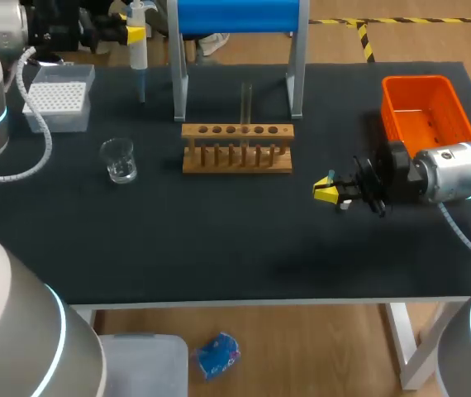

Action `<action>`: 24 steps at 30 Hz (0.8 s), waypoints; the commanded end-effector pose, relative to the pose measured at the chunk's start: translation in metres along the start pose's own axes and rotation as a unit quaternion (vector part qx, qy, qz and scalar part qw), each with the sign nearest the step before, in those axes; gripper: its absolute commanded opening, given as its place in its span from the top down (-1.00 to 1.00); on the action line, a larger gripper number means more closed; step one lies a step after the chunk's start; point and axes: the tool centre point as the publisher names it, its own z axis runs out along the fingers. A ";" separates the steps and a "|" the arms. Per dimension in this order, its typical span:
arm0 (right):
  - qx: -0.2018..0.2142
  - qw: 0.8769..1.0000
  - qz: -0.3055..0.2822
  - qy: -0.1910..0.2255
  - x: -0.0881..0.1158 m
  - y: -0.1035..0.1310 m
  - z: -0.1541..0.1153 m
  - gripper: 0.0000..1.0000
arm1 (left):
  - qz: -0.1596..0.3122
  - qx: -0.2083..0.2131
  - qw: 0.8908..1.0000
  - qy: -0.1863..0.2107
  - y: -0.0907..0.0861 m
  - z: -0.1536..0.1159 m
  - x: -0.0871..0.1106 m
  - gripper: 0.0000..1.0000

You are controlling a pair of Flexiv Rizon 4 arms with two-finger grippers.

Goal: Invert the test tube, pick up the pipette, mount the tip to pipette, aspirate from beaker and dispense into the tube, eject the tip, return the pipette, and cap with the stopper.

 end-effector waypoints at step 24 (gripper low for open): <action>0.000 1.000 0.000 0.000 0.001 0.000 -0.001 1.00 | 0.043 0.050 0.997 0.041 -0.039 0.051 0.176 1.00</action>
